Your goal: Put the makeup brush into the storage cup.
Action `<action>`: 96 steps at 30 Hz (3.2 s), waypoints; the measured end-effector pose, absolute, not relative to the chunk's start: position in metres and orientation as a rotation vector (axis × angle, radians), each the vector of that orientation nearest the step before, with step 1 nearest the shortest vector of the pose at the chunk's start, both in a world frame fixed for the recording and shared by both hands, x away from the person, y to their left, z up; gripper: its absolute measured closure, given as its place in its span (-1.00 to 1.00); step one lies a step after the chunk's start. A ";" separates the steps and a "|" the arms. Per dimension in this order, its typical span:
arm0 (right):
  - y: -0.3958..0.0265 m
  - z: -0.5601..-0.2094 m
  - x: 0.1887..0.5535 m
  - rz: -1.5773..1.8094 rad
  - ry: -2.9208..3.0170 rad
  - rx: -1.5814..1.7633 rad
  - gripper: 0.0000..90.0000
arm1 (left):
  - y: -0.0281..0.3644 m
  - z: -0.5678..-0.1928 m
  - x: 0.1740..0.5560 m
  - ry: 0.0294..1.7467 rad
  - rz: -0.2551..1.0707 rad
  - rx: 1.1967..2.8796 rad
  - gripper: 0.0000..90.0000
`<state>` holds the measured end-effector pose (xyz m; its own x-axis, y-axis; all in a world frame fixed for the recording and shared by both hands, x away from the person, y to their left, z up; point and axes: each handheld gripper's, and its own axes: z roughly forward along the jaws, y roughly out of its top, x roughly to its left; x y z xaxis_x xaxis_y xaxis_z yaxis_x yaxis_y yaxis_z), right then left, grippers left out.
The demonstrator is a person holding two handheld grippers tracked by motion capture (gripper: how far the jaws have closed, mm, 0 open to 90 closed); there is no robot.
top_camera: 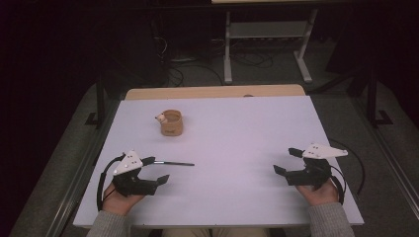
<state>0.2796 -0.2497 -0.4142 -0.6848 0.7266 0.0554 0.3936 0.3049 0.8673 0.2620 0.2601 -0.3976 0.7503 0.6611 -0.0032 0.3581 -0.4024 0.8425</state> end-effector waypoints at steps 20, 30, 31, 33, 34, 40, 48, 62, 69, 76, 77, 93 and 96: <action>-0.248 -0.415 0.280 1.329 2.246 0.998 -0.68 | 0.263 -0.397 0.263 0.763 0.423 2.035 -0.56; -0.243 -0.412 0.281 1.334 2.264 0.979 -0.68 | 0.265 -0.398 0.263 0.773 0.420 2.027 -0.56; -0.242 -0.411 0.281 1.331 2.265 0.966 -0.68 | 0.266 -0.398 0.263 0.773 0.422 2.026 -0.56; -0.240 -0.409 0.281 1.333 2.273 0.963 -0.68 | 0.266 -0.398 0.263 0.775 0.427 2.025 -0.56; -0.239 -0.409 0.281 1.333 2.284 0.958 -0.68 | 0.266 -0.398 0.262 0.777 0.428 2.025 -0.56; -0.229 -0.403 0.286 1.326 2.346 0.924 -0.67 | 0.268 -0.398 0.263 0.780 0.430 2.038 -0.56; -0.211 -0.388 0.297 1.284 2.436 0.854 -0.66 | 0.268 -0.397 0.262 0.775 0.426 2.045 -0.56; -0.189 -0.374 0.311 1.266 2.493 0.789 -0.66 | 0.267 -0.392 0.268 0.743 0.434 2.055 -0.53; -0.193 -0.373 0.308 1.283 2.474 0.786 -0.66 | 0.258 -0.382 0.287 0.666 0.432 2.164 -0.49; -0.193 -0.375 0.307 1.294 2.468 0.783 -0.66 | 0.243 -0.372 0.309 0.558 0.403 2.317 -0.44; -0.193 -0.375 0.307 1.297 2.465 0.785 -0.66 | 0.242 -0.371 0.313 0.540 0.393 2.337 -0.44; -0.203 -0.380 0.299 1.333 2.454 0.799 -0.66 | 0.225 -0.384 0.356 0.410 0.236 2.569 -0.14; -0.205 -0.380 0.298 1.341 2.451 0.795 -0.66 | 0.224 -0.389 0.361 0.394 0.213 2.609 -0.07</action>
<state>0.2983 -0.2052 -0.3800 -0.8242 0.5640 0.0510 0.3472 0.4320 0.8323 0.3606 0.2244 -0.3895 0.9462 0.3140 0.0781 0.2378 -0.8386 0.4901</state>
